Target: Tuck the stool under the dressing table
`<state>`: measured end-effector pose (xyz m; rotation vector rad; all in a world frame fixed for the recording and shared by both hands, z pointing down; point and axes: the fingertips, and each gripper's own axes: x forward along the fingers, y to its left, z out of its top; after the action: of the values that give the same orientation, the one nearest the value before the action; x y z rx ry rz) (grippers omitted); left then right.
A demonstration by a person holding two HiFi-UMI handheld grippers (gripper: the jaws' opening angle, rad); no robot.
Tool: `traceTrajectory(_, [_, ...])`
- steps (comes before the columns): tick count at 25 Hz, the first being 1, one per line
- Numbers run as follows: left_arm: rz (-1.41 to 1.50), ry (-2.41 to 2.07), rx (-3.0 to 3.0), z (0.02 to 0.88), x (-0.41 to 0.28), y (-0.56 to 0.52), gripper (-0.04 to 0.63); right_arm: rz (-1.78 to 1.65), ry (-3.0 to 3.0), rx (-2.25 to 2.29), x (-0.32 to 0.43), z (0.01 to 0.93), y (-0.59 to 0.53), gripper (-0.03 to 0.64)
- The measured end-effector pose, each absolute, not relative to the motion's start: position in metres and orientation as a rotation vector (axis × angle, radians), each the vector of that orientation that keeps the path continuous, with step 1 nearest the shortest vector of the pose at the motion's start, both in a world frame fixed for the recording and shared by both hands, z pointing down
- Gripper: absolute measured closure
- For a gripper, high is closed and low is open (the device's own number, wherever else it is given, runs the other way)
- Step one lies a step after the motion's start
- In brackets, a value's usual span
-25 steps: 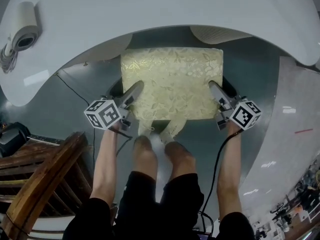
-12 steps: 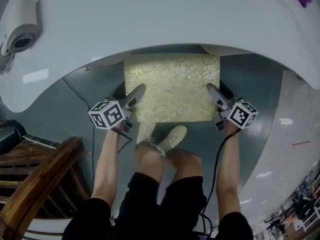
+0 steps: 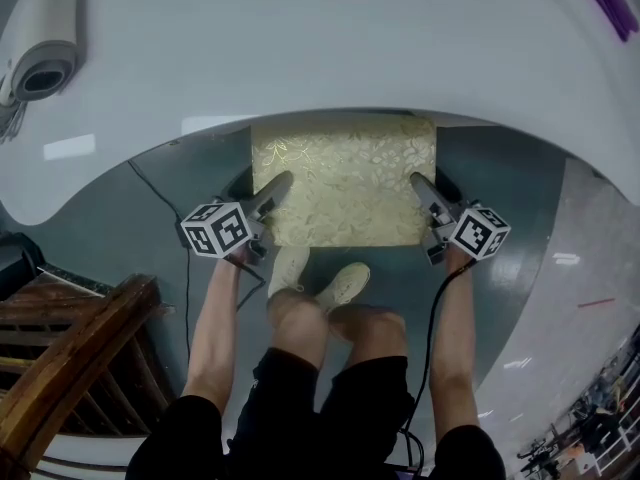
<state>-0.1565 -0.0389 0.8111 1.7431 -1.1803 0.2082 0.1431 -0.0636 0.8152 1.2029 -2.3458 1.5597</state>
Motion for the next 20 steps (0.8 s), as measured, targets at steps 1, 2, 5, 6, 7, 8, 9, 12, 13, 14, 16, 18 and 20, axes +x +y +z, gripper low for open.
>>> traceTrajectory(1, [0.207,-1.183,1.744,0.812,-0.156,-0.0395,0.173,1.558,-2.349,1.2,0.1433,0.8157,-0.0641,0.273])
traceTrajectory(2, [0.204,-1.185,1.746,0.8125,-0.1552,-0.0399,0.173,1.556,-2.353,1.197,0.1437,0.8159,-0.0643,0.273])
traceTrajectory(5, [0.195,-1.19,1.747,0.8145,-0.1555,-0.0392,0.172,1.54,-2.364,1.192,0.1435,0.8155,-0.0652,0.273])
traceTrajectory(6, [0.192,-1.193,1.745,0.8153,-0.1565,-0.0387,0.17,1.536,-2.369,1.189,0.1426,0.8158,-0.0655,0.273])
traceTrajectory(7, [0.19,-1.195,1.743,0.816,-0.1574,-0.0378,0.17,1.533,-2.373,1.185,0.1415,0.8161,-0.0653,0.273])
traceTrajectory(8, [0.187,-1.195,1.741,0.8166,-0.1579,-0.0368,0.17,1.531,-2.373,1.181,0.1408,0.8162,-0.0647,0.273])
traceTrajectory(9, [0.185,-1.194,1.74,0.8169,-0.1579,-0.0361,0.169,1.529,-2.37,1.181,0.1408,0.8163,-0.0642,0.273])
traceTrajectory(12, [0.193,-1.192,1.739,0.8171,-0.1573,-0.0363,0.169,1.526,-2.355,1.188,0.142,0.8165,-0.0647,0.273])
traceTrajectory(13, [0.2,-1.194,1.738,0.8168,-0.1574,-0.0359,0.169,1.529,-2.349,1.188,0.142,0.8165,-0.0647,0.272])
traceTrajectory(14, [0.205,-1.198,1.736,0.8165,-0.1575,-0.0354,0.167,1.534,-2.342,1.188,0.1419,0.8165,-0.0645,0.273])
traceTrajectory(16, [0.212,-1.21,1.732,0.816,-0.1584,-0.0345,0.167,1.543,-2.326,1.19,0.1419,0.8166,-0.064,0.272])
traceTrajectory(18, [0.222,-1.229,1.73,0.8146,-0.1596,-0.0341,0.167,1.536,-2.307,1.206,0.1424,0.8165,-0.0634,0.272])
traceTrajectory(20, [0.247,-1.261,1.739,0.8098,-0.1613,-0.0351,0.171,1.497,-2.29,1.242,0.1443,0.8144,-0.0632,0.272])
